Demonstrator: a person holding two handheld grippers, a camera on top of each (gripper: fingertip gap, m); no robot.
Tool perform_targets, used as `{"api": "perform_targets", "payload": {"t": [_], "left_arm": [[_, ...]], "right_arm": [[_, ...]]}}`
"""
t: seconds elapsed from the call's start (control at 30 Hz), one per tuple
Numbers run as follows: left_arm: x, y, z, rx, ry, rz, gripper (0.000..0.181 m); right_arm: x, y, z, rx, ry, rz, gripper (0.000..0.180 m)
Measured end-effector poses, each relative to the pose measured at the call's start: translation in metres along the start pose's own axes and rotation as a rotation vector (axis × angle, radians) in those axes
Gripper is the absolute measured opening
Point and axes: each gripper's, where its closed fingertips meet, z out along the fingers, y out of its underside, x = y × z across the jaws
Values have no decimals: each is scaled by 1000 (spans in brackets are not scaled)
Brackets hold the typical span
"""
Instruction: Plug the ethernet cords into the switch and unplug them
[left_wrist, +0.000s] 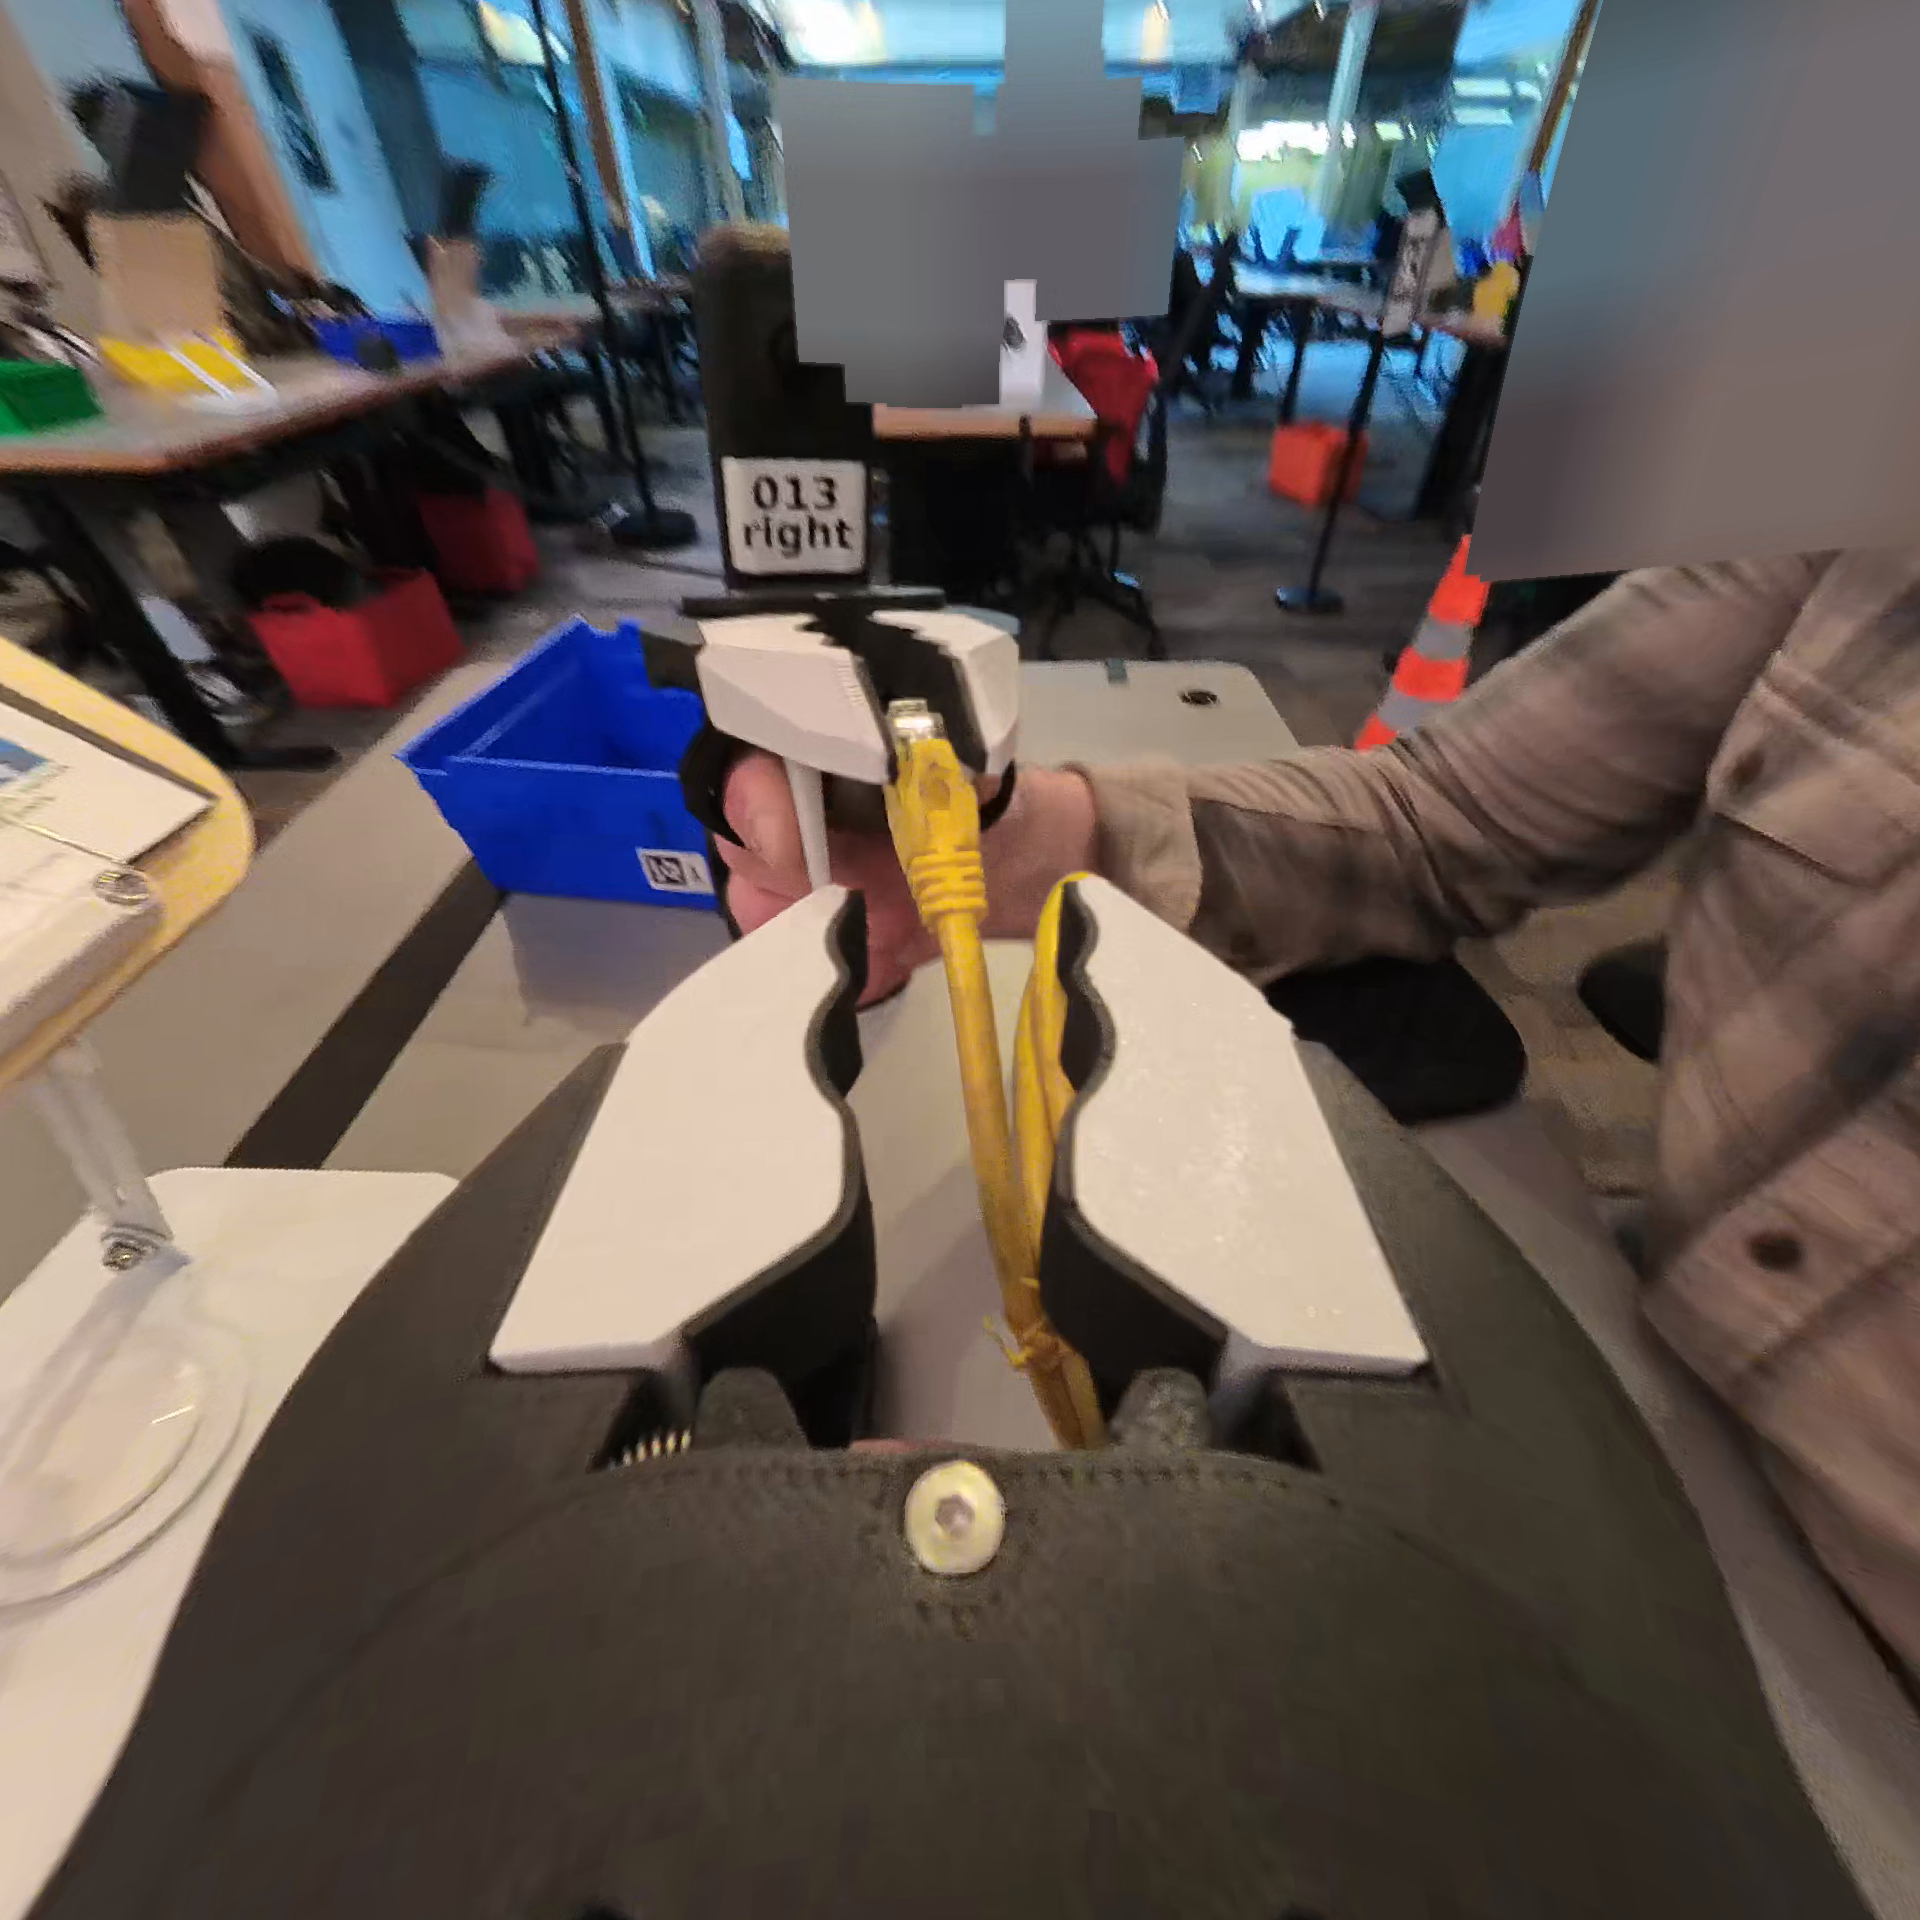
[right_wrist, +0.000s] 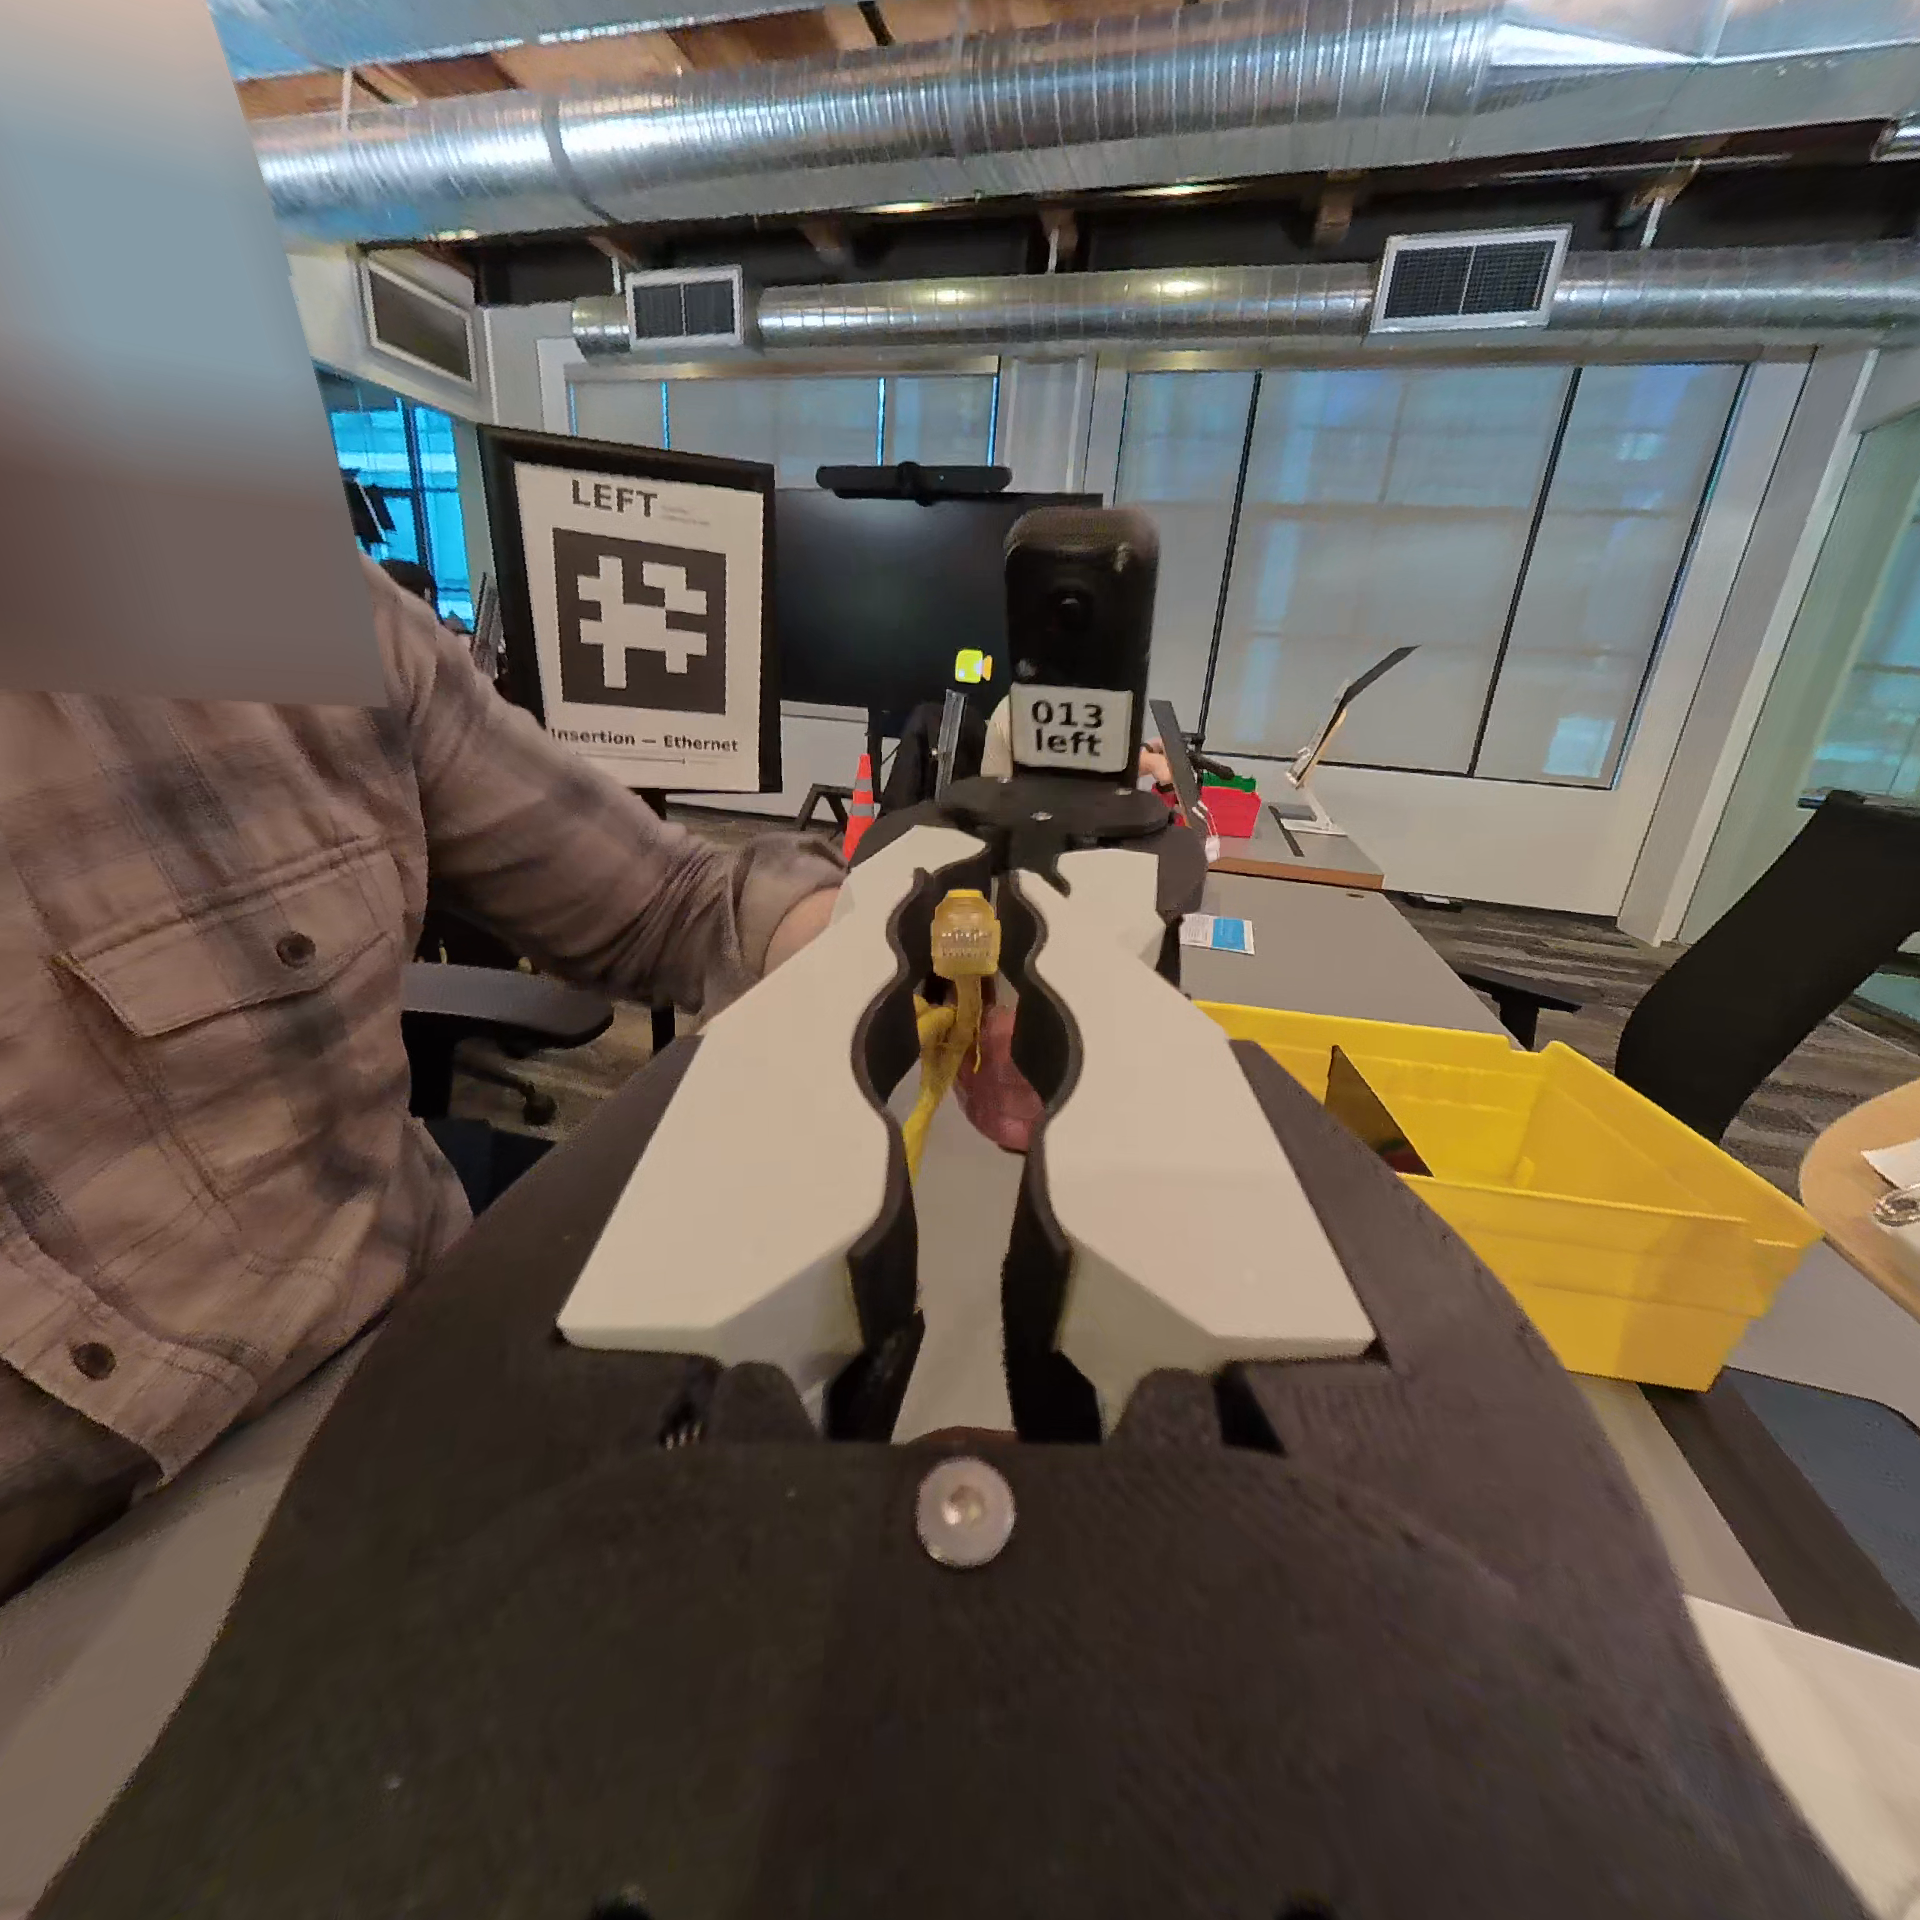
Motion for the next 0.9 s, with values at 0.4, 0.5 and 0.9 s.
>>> {"api": "perform_targets", "payload": {"t": [0.4,0.5,0.9], "left_arm": [[-17,-10,0,243,-238,79,11],[-19,-7,-1,161,-258,69,11],[-27,2,-8,-182,-369,-135,11]], "right_arm": [[10,-5,-4,91,29,47,10],[13,1,-5,2,63,-2,11],[42,24,-16,-989,528,-1017,26]]}}
